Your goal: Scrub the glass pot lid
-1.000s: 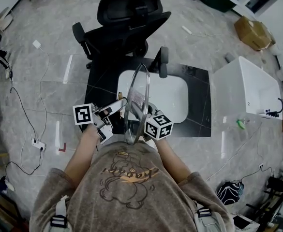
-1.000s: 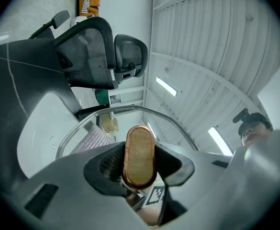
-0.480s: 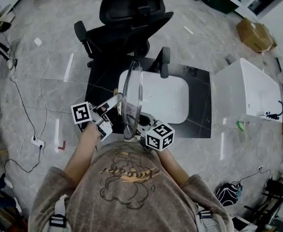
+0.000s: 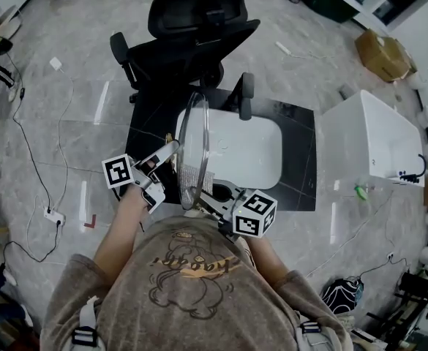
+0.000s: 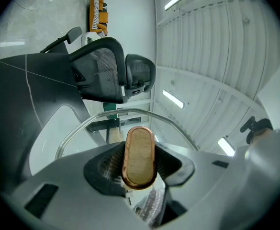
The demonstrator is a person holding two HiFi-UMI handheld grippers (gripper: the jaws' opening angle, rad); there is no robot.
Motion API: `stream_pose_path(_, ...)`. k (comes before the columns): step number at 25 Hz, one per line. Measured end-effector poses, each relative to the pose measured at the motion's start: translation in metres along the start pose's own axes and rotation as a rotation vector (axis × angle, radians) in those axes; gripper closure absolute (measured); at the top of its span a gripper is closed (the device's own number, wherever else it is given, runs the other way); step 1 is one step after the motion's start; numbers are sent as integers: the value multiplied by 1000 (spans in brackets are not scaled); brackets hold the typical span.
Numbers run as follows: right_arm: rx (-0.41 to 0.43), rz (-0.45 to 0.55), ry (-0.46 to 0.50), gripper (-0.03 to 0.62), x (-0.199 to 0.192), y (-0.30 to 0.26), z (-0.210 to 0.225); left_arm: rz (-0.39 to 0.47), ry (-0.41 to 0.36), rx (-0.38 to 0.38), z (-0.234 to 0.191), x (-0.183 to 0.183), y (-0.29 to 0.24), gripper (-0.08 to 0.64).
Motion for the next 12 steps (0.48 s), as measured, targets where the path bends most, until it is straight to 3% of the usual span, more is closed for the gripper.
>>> stream_pose_path(7, 10, 68, 30, 512, 28, 18, -19, -5, 0, 13, -4, -4, 0, 380)
stream_pose_path(12, 11, 176, 18, 512, 58, 33, -22, -23, -7, 14, -6, -8, -2, 380)
Point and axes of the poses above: the fingertips, and each gripper's own axes: y backward along the fingers, z to its right, x out of its top, the point moved 5 cm from there along y, backward along the fingers, and after that the axes turned 3 degrees about -y, right-handed, at the moved point
